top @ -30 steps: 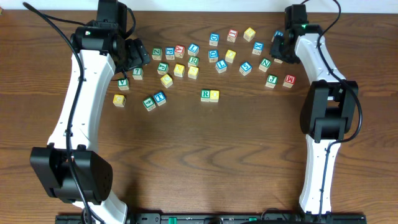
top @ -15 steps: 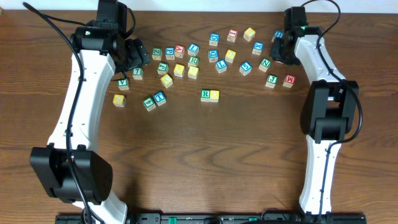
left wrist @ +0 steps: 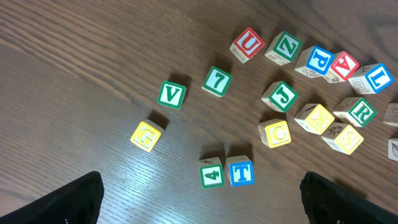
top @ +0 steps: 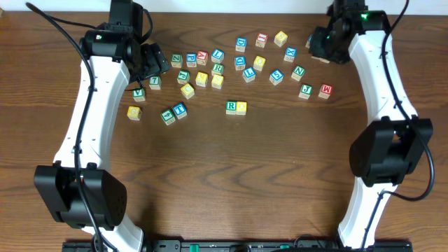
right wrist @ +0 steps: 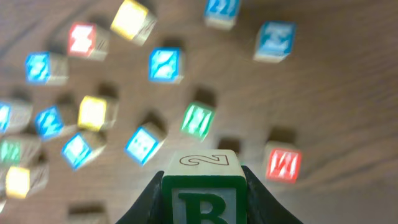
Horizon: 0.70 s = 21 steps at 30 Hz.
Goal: Spell out ROBOT
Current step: 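Carry the green B block left toward the O block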
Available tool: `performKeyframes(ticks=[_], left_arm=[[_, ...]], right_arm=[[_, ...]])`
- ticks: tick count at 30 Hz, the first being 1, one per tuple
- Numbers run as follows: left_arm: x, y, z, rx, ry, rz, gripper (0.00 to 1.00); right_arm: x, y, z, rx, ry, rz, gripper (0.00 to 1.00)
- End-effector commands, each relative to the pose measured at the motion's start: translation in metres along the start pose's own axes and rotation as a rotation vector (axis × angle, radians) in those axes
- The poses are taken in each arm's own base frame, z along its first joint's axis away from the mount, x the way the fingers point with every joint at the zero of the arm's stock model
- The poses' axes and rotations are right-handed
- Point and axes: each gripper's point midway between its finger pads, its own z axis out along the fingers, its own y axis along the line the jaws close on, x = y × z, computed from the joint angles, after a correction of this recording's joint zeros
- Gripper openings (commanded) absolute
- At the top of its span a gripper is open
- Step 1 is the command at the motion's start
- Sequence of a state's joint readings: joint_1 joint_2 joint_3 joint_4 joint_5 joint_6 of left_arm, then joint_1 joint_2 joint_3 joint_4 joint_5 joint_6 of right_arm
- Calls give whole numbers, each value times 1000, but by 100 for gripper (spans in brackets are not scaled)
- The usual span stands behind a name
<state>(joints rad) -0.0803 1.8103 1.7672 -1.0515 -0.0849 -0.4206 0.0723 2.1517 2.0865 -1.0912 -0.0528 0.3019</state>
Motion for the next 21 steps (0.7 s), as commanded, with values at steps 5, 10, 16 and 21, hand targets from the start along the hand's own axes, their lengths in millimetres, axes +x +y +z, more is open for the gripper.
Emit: performKeyframes(ticks=[5,10,16,21], left_arm=[[-2,4,-8,-6,-18,4,100],[-2,4,-8,-6,-18,4,100],[-2,4,-8,-6,-18,4,100],[-2,4,-8,-6,-18,4,100]], right_arm=[[74,51,9,-17,220,-146,23],[115,72,28,-11,299,-207,23],[151,81,53,-6,355,-213,21],[158,92,67,-23,326,-230,21]])
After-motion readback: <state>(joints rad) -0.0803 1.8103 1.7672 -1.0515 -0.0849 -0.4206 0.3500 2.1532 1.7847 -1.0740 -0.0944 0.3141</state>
